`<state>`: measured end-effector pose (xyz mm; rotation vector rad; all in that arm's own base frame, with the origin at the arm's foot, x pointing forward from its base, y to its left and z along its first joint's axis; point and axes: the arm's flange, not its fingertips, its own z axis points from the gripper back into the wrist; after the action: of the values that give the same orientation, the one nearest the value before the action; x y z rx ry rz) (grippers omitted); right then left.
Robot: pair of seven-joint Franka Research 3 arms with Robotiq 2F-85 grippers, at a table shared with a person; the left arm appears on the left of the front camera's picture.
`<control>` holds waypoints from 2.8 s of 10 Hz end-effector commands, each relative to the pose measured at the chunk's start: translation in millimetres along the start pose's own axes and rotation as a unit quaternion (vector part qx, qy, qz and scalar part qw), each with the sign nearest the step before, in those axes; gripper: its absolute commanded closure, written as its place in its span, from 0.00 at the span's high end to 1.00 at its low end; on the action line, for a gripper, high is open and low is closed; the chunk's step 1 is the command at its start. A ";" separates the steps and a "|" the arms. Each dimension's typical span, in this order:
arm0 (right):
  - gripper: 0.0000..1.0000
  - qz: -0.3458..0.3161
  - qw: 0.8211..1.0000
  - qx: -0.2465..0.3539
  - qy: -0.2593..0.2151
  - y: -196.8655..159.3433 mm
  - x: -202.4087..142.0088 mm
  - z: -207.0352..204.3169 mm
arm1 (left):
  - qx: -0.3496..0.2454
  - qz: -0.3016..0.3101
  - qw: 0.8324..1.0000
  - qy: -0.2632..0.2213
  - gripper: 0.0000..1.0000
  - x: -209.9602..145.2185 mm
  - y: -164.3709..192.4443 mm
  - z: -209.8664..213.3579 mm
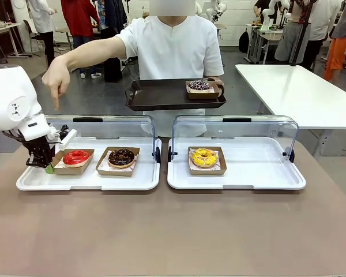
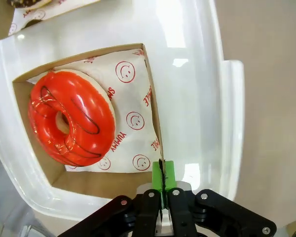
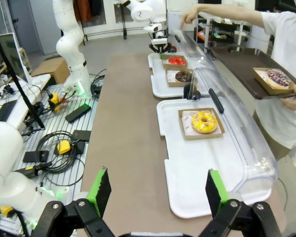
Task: Provide the desired donut to the person.
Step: Pick up and lift the Paper togo box containing the Donut pointed at by the person, then place the picked Paper togo box onto the Handle tray extended by the person.
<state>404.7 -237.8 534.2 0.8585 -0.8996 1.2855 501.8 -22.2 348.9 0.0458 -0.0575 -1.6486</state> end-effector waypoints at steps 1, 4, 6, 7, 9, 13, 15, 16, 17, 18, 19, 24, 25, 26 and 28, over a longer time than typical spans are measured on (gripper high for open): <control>1.00 0.000 1.000 0.000 -0.002 0.4 -1.1 0.3 | -0.011 -0.012 1.000 0.020 0.00 3.3 -36.9 43.5; 1.00 0.000 1.000 0.000 -0.002 0.4 -1.1 0.3 | -0.039 -0.003 0.999 0.021 0.00 7.8 -87.6 114.7; 1.00 0.000 1.000 0.000 -0.002 0.4 -1.1 0.3 | -0.046 0.007 0.999 0.021 0.00 16.3 -115.3 157.5; 1.00 0.000 1.000 0.000 -0.002 0.4 -1.1 0.3 | -0.037 0.015 0.999 0.023 0.00 18.5 -121.2 178.7; 1.00 0.000 1.000 0.000 -0.002 0.4 -1.1 0.3 | -0.015 0.027 0.999 0.019 0.00 20.5 -122.8 220.7; 1.00 0.000 1.000 0.000 -0.002 0.4 -1.1 0.3 | 0.011 0.032 0.999 0.009 0.00 26.2 -120.1 275.1; 1.00 0.000 1.000 0.000 -0.002 0.4 -1.1 0.3 | 0.015 0.028 0.999 0.016 0.00 23.4 -125.6 275.1; 1.00 0.000 1.000 0.000 -0.002 0.4 -1.1 0.3 | 0.017 0.022 1.000 0.000 0.00 25.5 -123.4 277.0; 1.00 0.000 1.000 0.000 -0.002 0.4 -1.1 0.3 | 0.017 0.022 1.000 0.000 0.00 25.5 -123.4 277.0; 1.00 0.000 1.000 0.000 -0.002 0.4 -1.1 0.3 | 0.017 0.022 1.000 0.000 0.00 25.5 -123.4 277.0; 1.00 0.000 1.000 0.000 -0.002 0.4 -1.1 0.3 | 0.017 0.022 1.000 0.000 0.00 25.5 -123.4 277.0; 1.00 0.000 1.000 0.000 -0.002 0.4 -1.1 0.3 | 0.017 0.022 1.000 0.000 0.00 25.5 -123.4 277.0; 1.00 0.000 1.000 0.000 -0.002 0.4 -1.1 0.3 | 0.017 0.022 1.000 0.000 0.00 25.5 -123.4 277.0; 1.00 0.000 1.000 0.000 -0.002 0.4 -1.1 0.3 | 0.017 0.022 1.000 0.000 0.00 25.5 -123.4 277.0; 1.00 0.000 1.000 0.000 -0.002 0.4 -1.1 0.3 | 0.017 0.022 1.000 0.000 0.00 25.5 -123.4 277.0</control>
<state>404.9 -237.7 533.8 0.8595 -0.8991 1.2853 359.9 -34.6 617.1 0.0640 -0.0898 -1.6108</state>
